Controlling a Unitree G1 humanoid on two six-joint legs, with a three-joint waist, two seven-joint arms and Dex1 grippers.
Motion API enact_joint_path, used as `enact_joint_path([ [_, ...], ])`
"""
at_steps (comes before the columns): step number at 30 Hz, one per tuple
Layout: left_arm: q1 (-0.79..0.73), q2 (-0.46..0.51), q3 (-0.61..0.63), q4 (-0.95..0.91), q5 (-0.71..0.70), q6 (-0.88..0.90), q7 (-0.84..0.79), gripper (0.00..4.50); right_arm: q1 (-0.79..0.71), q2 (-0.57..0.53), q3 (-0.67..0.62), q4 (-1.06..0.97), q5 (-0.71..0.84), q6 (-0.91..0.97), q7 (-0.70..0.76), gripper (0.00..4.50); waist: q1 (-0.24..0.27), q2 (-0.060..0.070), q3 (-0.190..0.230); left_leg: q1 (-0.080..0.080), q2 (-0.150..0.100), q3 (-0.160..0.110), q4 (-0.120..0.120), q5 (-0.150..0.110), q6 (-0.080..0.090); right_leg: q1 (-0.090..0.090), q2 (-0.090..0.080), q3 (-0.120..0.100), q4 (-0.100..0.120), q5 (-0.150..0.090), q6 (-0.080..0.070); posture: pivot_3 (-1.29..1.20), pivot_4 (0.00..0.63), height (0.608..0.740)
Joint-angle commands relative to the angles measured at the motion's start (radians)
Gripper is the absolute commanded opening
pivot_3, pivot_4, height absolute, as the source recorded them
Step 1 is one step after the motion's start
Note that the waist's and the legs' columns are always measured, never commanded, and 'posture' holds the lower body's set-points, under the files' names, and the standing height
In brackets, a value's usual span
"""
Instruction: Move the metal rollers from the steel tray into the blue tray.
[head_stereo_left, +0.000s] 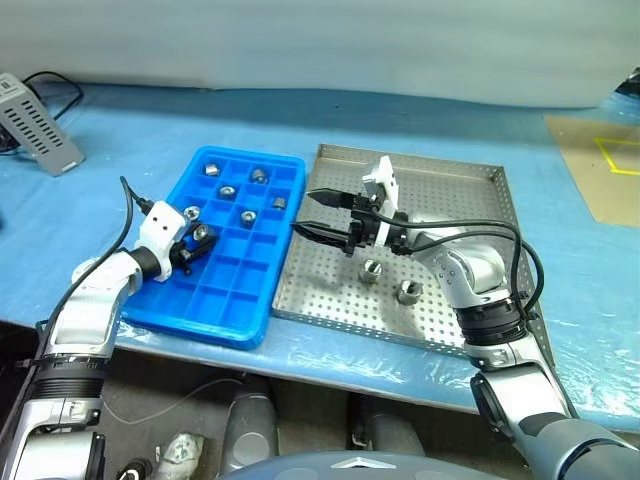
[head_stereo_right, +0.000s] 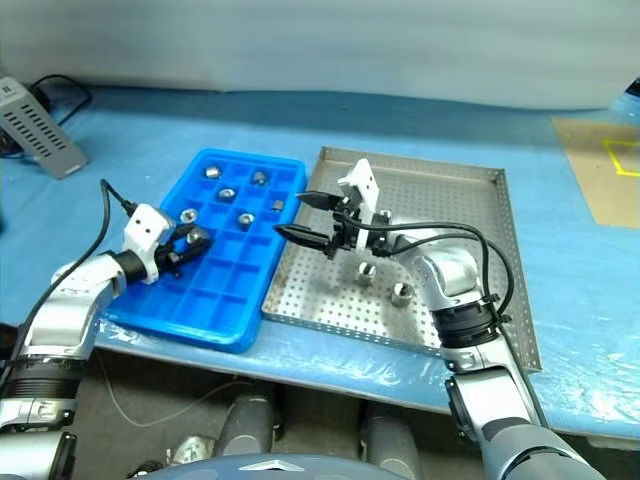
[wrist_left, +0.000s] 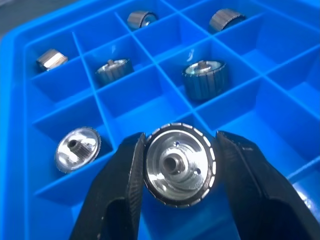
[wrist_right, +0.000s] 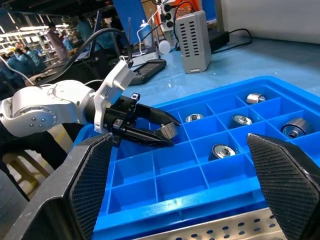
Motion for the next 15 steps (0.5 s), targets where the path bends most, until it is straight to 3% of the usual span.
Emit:
enact_joint_path([
  [1, -0.011, 0.026, -0.01, 0.06, 0.023, -0.032, -0.003, 1.89, 0.016, -0.017, -0.026, -0.104, 0.024, 0.033, -0.025, 4.5, 0.0, 0.0, 0.0, 0.0, 0.0, 0.0, 0.0, 0.0, 0.0, 0.0, 0.0, 0.0, 0.0, 0.0, 0.0, 0.06, 0.15, 0.74],
  [4, -0.039, 0.03, -0.011, 0.094, 0.02, -0.028, 0.0, 1.89, 0.034, -0.032, -0.046, -0.173, 0.048, 0.079, -0.055, 4.5, -0.002, 0.0, 0.0, 0.0, 0.0, 0.0, 0.0, 0.0, 0.0, 0.0, 0.0, 0.001, 0.001, 0.0, 0.0, 0.04, 0.15, 0.74],
  [5, -0.047, 0.033, -0.012, 0.103, 0.011, -0.018, -0.011, 2.61, 0.039, -0.036, -0.053, -0.194, 0.056, 0.093, -0.064, 4.5, -0.001, 0.0, 0.0, 0.001, 0.0, 0.0, 0.001, 0.0, 0.0, 0.0, 0.0, 0.001, 0.001, 0.0, 0.0, 0.03, 0.15, 0.74],
  [9, -0.081, 0.062, -0.027, 0.083, -0.008, -0.012, -0.073, 3.81, 0.068, -0.056, -0.083, -0.276, 0.096, 0.146, -0.099, 4.5, -0.002, -0.001, 0.0, 0.001, 0.0, 0.0, 0.001, 0.0, 0.0, 0.0, 0.0, 0.001, 0.003, 0.0, 0.0, 0.01, 0.15, 0.74],
  [15, -0.239, 0.06, -0.016, -0.042, -0.169, 0.128, -0.202, 3.81, 0.105, -0.089, -0.142, -0.358, 0.147, 0.197, -0.149, 4.5, 0.005, -0.001, 0.0, -0.001, -0.001, 0.0, 0.001, 0.002, -0.003, -0.001, 0.0, 0.001, 0.003, 0.0, 0.0, -0.05, 0.15, 0.74],
])
